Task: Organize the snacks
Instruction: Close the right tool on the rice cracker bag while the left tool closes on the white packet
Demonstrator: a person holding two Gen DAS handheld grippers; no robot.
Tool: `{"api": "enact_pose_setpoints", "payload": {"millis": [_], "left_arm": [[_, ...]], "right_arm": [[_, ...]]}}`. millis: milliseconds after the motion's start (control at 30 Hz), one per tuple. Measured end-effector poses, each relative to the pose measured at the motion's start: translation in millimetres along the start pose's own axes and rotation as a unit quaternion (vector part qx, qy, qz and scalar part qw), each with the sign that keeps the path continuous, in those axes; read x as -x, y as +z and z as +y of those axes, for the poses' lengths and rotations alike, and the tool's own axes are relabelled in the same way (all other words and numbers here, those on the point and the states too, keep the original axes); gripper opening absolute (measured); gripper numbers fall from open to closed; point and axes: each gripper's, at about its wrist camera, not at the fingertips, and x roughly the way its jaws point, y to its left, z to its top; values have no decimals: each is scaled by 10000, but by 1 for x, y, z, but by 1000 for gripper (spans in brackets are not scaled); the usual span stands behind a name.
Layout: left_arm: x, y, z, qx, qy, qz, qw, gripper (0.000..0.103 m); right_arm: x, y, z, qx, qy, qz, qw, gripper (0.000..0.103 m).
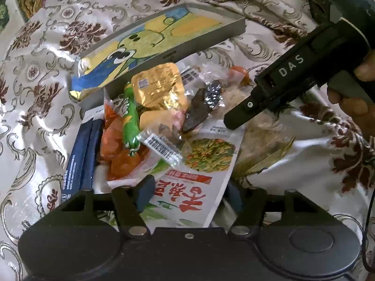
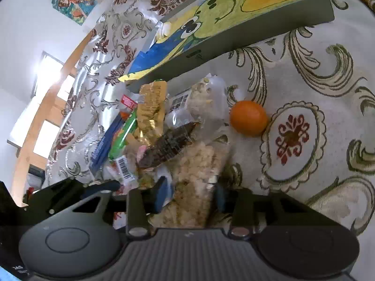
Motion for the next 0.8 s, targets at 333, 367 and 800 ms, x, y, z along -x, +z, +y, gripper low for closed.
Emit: {"api": "enact_pose_setpoints", "payload": {"millis": [333, 367, 800], "left_arm": [[30, 6, 16, 395, -123, -466, 9981, 36], [33, 7, 22, 535, -104, -543, 9970, 34], [18, 7, 30, 564, 431, -407, 9966, 33]], "right_arm": [[28, -3, 28, 598, -341, -513, 9963, 25], [31, -4, 28, 603, -367, -545, 9960, 25], [12, -9, 44, 1216, -407, -277, 9914, 38]]}}
